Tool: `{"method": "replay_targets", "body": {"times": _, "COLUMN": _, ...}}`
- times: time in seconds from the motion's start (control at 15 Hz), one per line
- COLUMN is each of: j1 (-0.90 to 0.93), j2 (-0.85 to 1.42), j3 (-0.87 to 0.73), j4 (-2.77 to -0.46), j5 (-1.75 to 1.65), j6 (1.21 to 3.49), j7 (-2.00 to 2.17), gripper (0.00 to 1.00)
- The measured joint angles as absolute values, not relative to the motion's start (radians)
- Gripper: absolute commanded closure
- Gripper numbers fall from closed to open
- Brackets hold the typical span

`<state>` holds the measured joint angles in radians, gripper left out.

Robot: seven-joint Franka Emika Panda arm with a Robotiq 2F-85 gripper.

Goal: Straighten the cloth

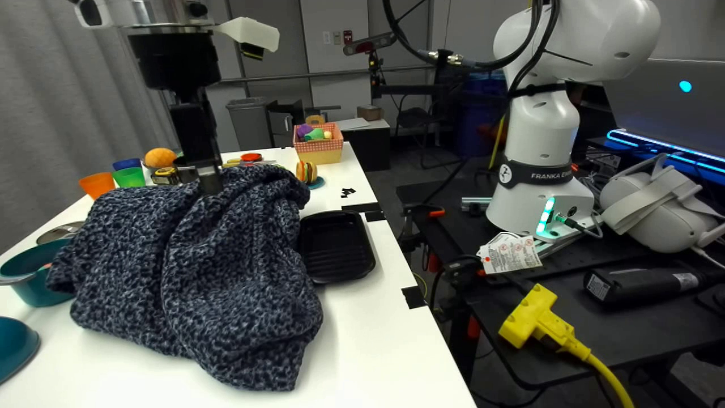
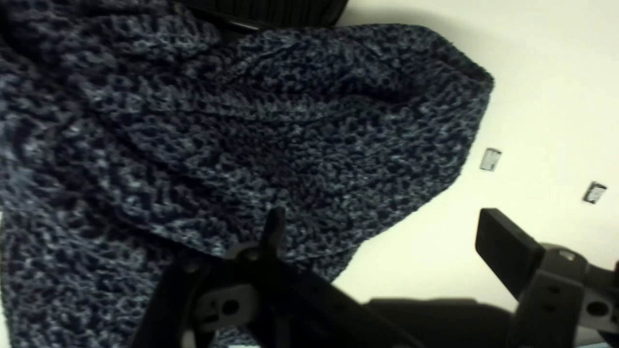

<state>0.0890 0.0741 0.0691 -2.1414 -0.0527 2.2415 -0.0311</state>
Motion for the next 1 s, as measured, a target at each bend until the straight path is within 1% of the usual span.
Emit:
{"method": "replay_targets", "body": {"times": 0.47, "j1": -0.014, "j2": 0.099, "j3": -0.043, "j4": -2.109, "j5": -0.116, "j6": 2.246, "j7": -0.044, "gripper": 0.0}}
{"method": "replay_targets", "body": {"times": 1.0, "j1": -0.027, "j2": 0.114, "j3": -0.05, "j4": -2.094, "j5": -0.116, "j6": 2.245, "j7": -0.042, "gripper": 0.0}}
